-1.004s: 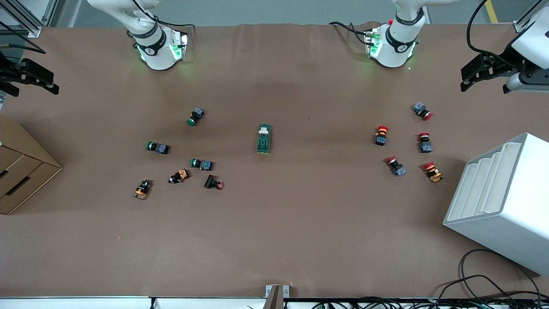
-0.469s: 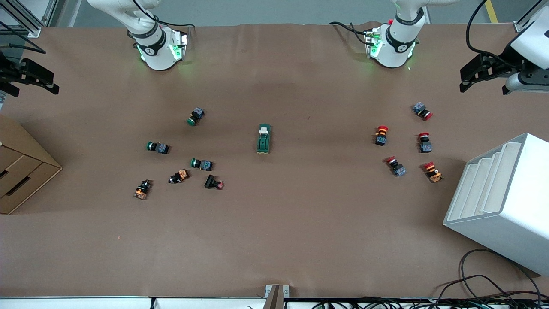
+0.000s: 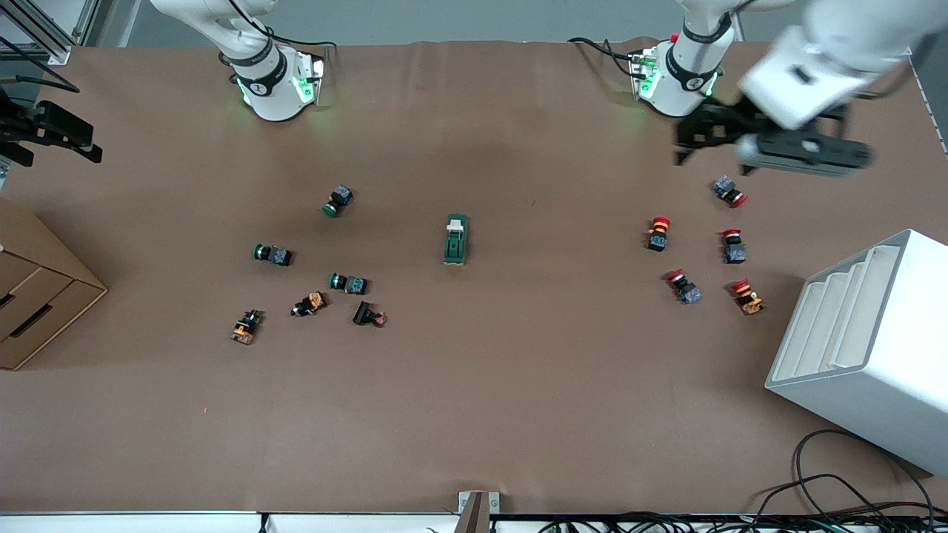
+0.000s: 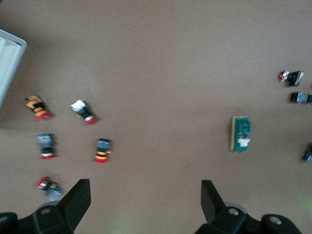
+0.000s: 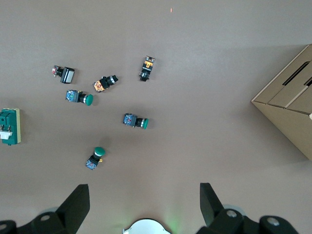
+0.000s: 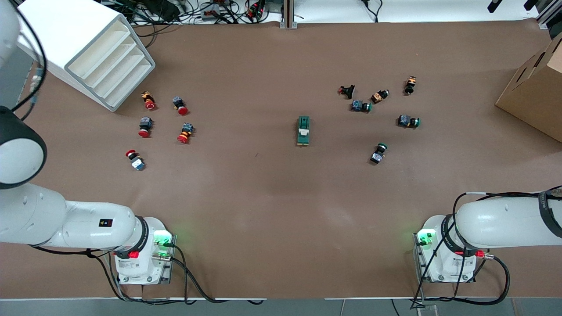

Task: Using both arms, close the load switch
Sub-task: 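Move the left gripper over the green load switch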

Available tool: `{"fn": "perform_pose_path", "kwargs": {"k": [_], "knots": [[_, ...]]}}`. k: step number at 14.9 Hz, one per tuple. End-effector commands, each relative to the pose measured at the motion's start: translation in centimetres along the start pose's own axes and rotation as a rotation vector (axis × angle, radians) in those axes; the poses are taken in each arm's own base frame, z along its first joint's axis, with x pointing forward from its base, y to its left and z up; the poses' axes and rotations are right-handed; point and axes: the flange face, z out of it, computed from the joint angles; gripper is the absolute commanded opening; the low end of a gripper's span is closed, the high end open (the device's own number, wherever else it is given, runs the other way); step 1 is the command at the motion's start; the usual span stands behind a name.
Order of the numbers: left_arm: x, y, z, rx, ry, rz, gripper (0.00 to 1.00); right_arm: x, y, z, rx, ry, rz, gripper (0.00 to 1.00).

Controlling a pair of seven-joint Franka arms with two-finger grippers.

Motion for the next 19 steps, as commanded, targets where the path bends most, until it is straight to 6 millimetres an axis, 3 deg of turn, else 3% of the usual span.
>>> {"fn": "perform_pose_path", "kwargs": {"k": [1, 5, 10, 14, 19], "knots": [[-1.1, 6.5, 1.7, 0.047, 0.048, -0.074, 1.00, -1.0, 0.0, -0.1, -0.004, 0.002, -0.008, 1.00], [-3.2, 14.8, 6.5, 0.054, 0.092, -0.184, 1.00, -1.0, 0.1, -0.1, -0.004, 0.000, -0.006, 1.00], [-7.0, 23.5, 14.5, 0.135, 0.192, -0.253, 1.00, -1.0, 0.1, 0.0, -0.005, -0.003, -0.006, 1.00], [-10.5, 28.4, 21.5, 0.164, 0.283, -0.305, 1.00, -1.0, -0.1, -0.1, -0.010, -0.003, -0.010, 1.00], [-14.4, 31.8, 28.9, 0.238, 0.393, -0.307, 1.00, -0.9, -0.3, 0.0, -0.010, -0.005, -0.014, 1.00]]}}
